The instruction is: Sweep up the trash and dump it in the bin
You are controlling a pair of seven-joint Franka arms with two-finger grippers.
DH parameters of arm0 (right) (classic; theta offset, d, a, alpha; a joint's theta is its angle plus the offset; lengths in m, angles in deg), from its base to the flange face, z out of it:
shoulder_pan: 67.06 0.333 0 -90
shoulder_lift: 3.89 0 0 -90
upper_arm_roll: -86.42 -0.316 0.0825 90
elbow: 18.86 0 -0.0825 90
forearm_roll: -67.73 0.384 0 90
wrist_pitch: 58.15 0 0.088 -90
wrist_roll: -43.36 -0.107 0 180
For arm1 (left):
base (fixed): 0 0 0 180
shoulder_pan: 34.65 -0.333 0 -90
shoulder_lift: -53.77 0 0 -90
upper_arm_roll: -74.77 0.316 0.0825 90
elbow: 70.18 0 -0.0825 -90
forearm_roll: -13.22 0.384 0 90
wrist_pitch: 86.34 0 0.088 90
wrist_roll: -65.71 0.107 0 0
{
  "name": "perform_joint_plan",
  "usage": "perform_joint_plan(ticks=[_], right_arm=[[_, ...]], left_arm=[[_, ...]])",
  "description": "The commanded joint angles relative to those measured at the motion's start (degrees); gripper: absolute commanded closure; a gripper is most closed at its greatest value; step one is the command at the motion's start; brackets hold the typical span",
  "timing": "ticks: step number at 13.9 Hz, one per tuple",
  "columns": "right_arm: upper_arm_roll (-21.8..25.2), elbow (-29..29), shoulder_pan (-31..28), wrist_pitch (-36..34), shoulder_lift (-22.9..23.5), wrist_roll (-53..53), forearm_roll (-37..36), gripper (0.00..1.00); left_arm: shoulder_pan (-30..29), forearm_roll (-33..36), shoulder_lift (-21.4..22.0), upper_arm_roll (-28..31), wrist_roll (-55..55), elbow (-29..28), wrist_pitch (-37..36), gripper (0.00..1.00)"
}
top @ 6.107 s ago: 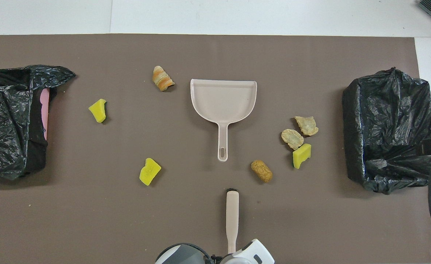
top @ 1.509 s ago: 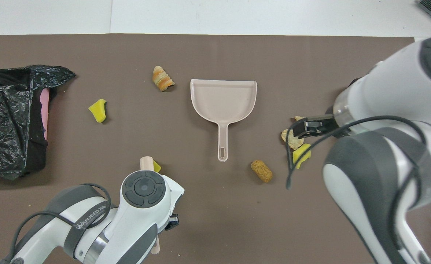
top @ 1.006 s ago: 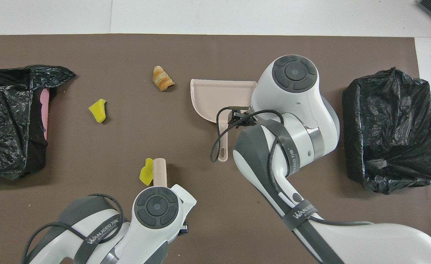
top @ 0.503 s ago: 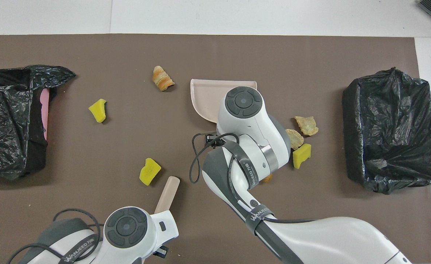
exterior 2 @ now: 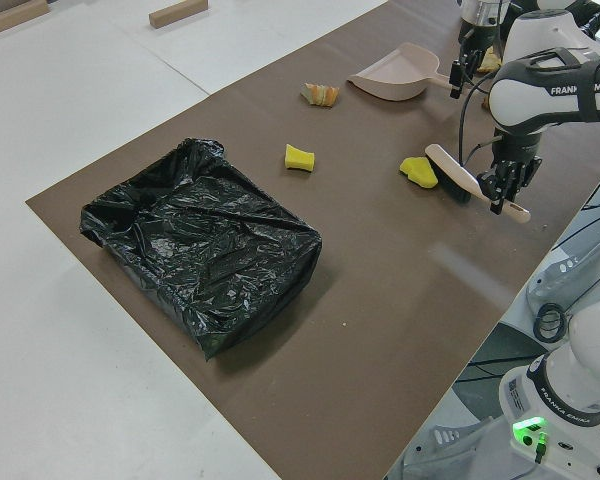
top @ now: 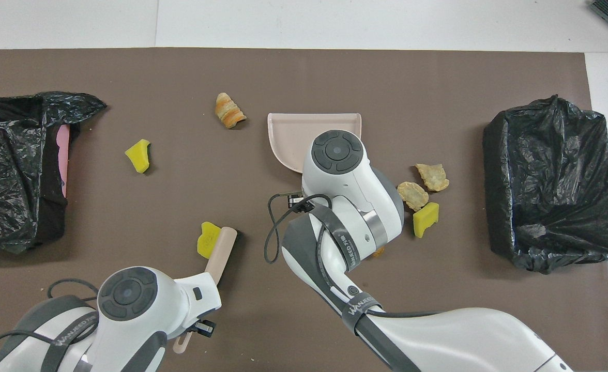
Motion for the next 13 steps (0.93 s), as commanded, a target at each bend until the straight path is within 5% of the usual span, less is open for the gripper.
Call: perform_joint_plan(ticks=[1,8,11,13], right_arm=[[-0.30,0.59,-0.82,0.80,-1.28,7.80,1.00,1.00],[0.05,2.17,-9.53,-12.02,-9.89,62.71,-0.31,1.00],[0.05,5.07,-9.71,-9.06,-10.69,76.98,-4.09,1.00],[-0.12,5.08,-8.31,-7.12,-8.50,77.55,-11.00,1.00]], left_arm=[[-5.67,0.23,-4.72,-0.39,8.80,1.82,3.31,1.00],[-13.42,0.23,-16.58,-0.21,22.81,18.68,2.53,1.00],[-14.38,0.40,-24.04,-0.21,22.73,35.87,-12.01,1.00],[-16.58,0.49,-26.95,-0.30,22.81,44.25,-18.72,1.00]])
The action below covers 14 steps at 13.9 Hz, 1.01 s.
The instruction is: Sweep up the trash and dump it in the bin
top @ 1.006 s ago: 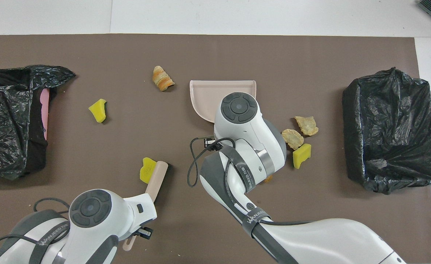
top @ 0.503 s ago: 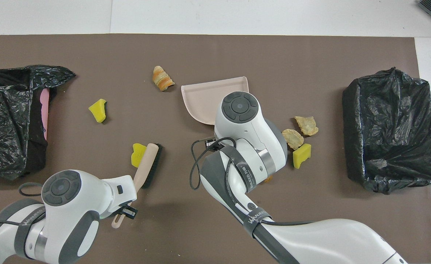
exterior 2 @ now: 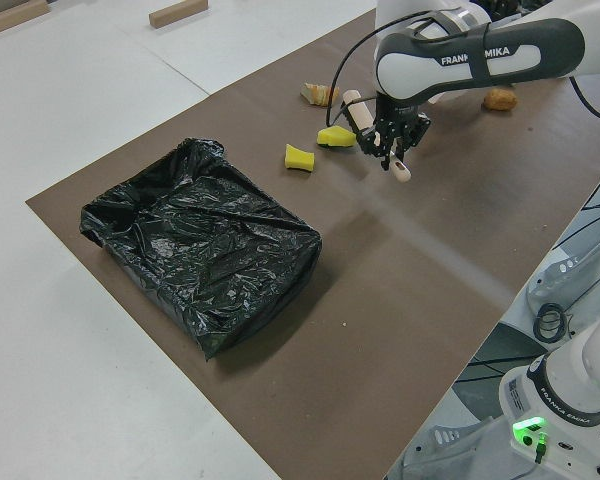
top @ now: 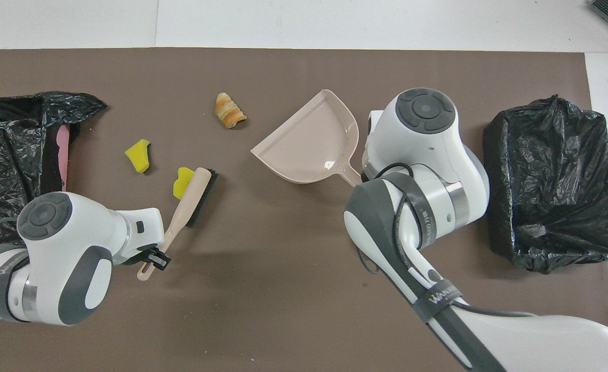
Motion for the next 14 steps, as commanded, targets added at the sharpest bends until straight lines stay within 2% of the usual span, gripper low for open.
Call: perform_joint_plan(ticks=[1,6,9,14], right_arm=[[-0.52,1.38,2.63,3.24,1.85,2.55,-8.87,1.00],[-0.52,2.17,5.45,3.77,2.13,-3.15,-10.40,1.00],[-0.52,4.62,6.69,5.87,2.04,-9.04,-10.23,1.00],[-0.52,5.16,6.60,7.11,2.21,-9.93,-9.88,1.00]], left_arm=[[-3.43,0.49,-5.98,-0.45,1.04,12.64,-8.11,1.00],[-6.15,0.75,-6.78,-0.36,0.78,13.01,-4.96,1.00],[-7.73,1.11,-7.39,-0.36,0.69,12.83,-2.76,1.00],[-11.69,3.02,-8.97,-0.28,0.43,12.74,-1.08,1.00]])
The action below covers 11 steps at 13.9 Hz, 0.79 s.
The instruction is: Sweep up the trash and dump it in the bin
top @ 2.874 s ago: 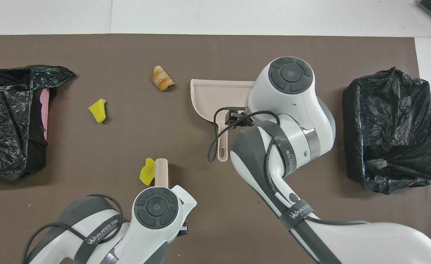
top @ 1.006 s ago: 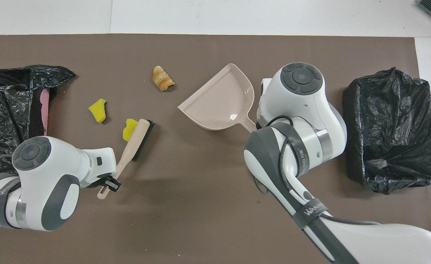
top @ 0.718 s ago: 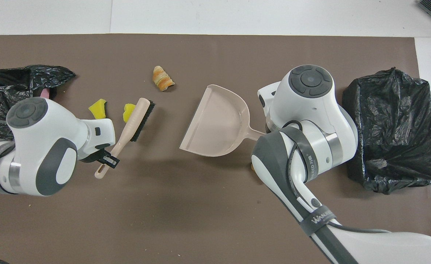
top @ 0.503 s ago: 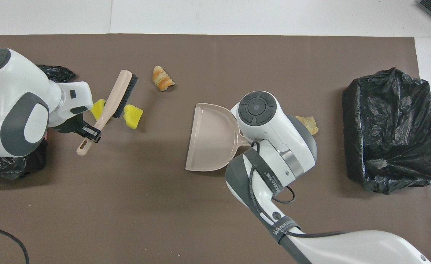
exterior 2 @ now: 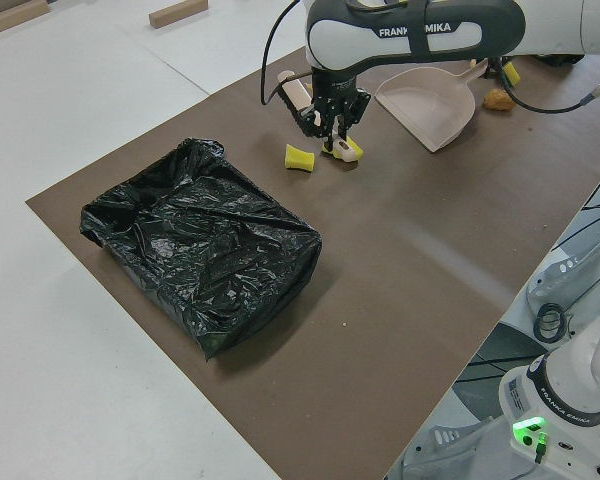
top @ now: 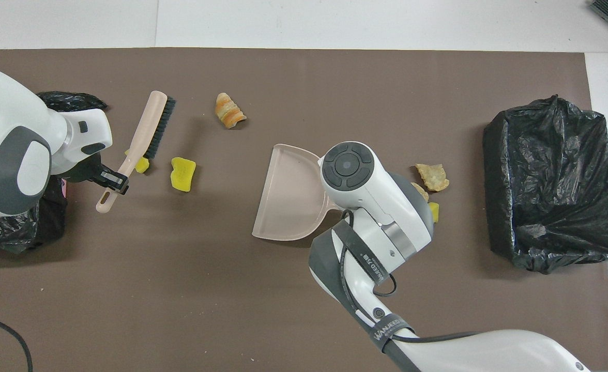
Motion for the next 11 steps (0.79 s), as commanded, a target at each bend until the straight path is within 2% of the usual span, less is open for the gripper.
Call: perform_joint_plan(ticks=[1,4,6,9,11], right_arm=[[-0.36,1.32,-0.38,1.37,-0.67,-1.63,-0.74,1.00],[-0.36,1.32,-0.38,1.37,-0.67,-1.63,-0.65,1.00],[-0.36,1.41,-0.38,1.46,-0.67,-1.63,-0.57,1.00],[-0.36,2.46,-0.64,3.30,-0.76,-1.63,-0.56,1.00],[-0.36,2.46,-0.64,3.31,-0.76,-1.54,-0.56,1.00]], left_arm=[[-2.55,5.34,-1.63,-0.46,0.12,1.10,0.58,1.00],[-5.09,11.68,-3.65,-0.02,0.03,1.27,1.36,1.00],[-6.25,12.84,-3.40,-0.02,-0.14,-0.30,2.25,1.00],[-5.11,12.84,0.73,-0.28,-6.61,-8.72,3.74,1.00],[-3.53,12.66,2.84,-0.63,-10.07,-12.16,3.57,1.00]])
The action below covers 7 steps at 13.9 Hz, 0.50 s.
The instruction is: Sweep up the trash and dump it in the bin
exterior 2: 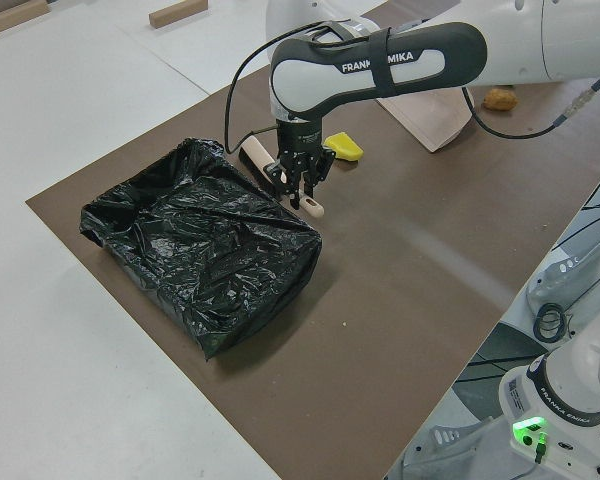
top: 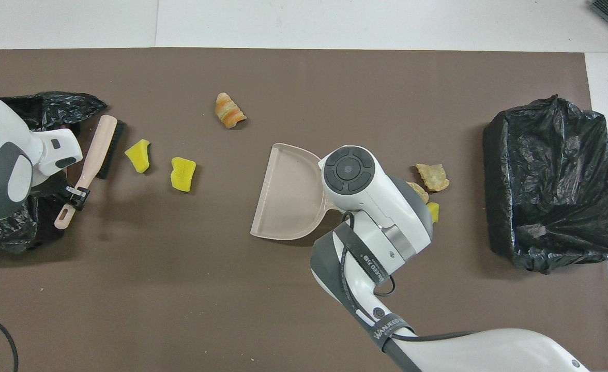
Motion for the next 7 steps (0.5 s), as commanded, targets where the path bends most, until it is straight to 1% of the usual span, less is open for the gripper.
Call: perform_joint_plan(ticks=[1,2,5,7], right_arm=[[-0.51,1.69,-0.58,1.88,-0.76,-1.61,-0.57,1.00],[-0.42,1.69,-0.58,1.88,-0.76,-1.53,-0.57,1.00],[-0.51,1.77,-0.75,1.88,-0.76,-1.61,-0.57,1.00],[-0.42,1.77,-0.75,1.88,-0.76,-1.61,-0.57,1.00]], left_arm=[[3.93,1.11,5.68,-0.08,-4.33,-7.77,1.23,1.00],[5.95,1.11,6.73,-0.08,-6.16,-9.44,0.88,1.00],[11.66,-0.02,8.93,-0.35,-16.61,-12.96,0.35,1.00],[16.67,-7.11,9.73,-0.26,-21.62,-13.14,-2.28,1.00]])
